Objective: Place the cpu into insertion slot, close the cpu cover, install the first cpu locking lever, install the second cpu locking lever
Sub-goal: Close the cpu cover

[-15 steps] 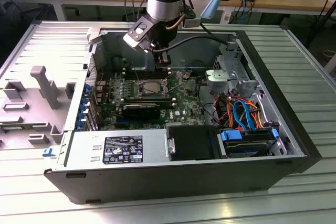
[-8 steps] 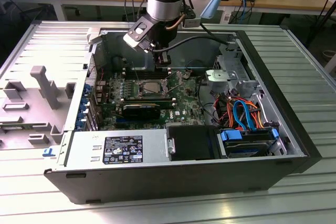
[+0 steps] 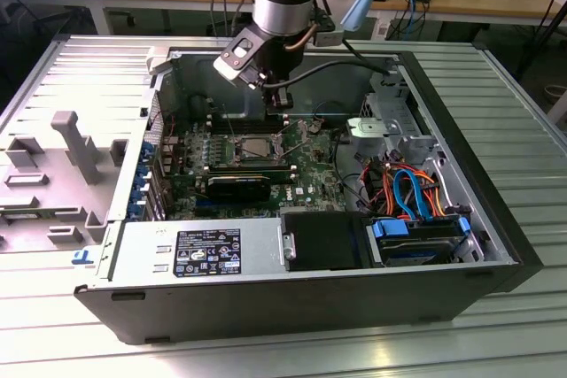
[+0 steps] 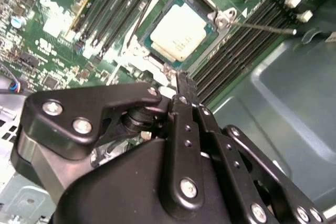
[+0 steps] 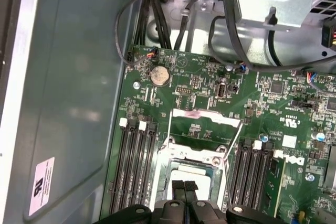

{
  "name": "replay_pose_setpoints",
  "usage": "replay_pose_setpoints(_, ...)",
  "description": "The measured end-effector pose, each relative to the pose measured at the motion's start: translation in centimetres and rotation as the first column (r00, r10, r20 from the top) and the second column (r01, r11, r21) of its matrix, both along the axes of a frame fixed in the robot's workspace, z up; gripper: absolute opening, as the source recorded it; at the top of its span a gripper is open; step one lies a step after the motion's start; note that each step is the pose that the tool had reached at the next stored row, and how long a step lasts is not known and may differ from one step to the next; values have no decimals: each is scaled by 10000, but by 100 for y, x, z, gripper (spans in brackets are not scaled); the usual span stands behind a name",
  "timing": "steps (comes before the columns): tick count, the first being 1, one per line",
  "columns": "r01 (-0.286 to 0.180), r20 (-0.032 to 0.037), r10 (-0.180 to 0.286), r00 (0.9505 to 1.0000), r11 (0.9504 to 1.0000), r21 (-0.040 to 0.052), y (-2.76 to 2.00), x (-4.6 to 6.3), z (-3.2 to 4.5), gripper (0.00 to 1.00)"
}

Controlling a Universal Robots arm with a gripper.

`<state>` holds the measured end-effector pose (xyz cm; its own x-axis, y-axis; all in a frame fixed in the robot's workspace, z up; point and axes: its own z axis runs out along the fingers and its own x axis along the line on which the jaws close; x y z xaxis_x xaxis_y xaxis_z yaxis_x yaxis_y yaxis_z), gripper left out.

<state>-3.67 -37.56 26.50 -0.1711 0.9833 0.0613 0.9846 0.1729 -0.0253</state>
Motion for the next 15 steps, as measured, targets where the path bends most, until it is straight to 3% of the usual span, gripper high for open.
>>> replay_pose_setpoints(5, 1, -1, -1, 10000, 10000, 0, 1, 54, 2, 11)
replay_pose_setpoints(10, 2, -9, -2, 10000, 10000, 8, 1, 108, 57, 11)
replay_pose_setpoints(13, 1, -52, -1, 10000, 10000, 38, 2, 183, 78, 11)
replay_pose_setpoints(15, 3, -120, -3, 9999, 10000, 48, 1, 260, 79, 11)
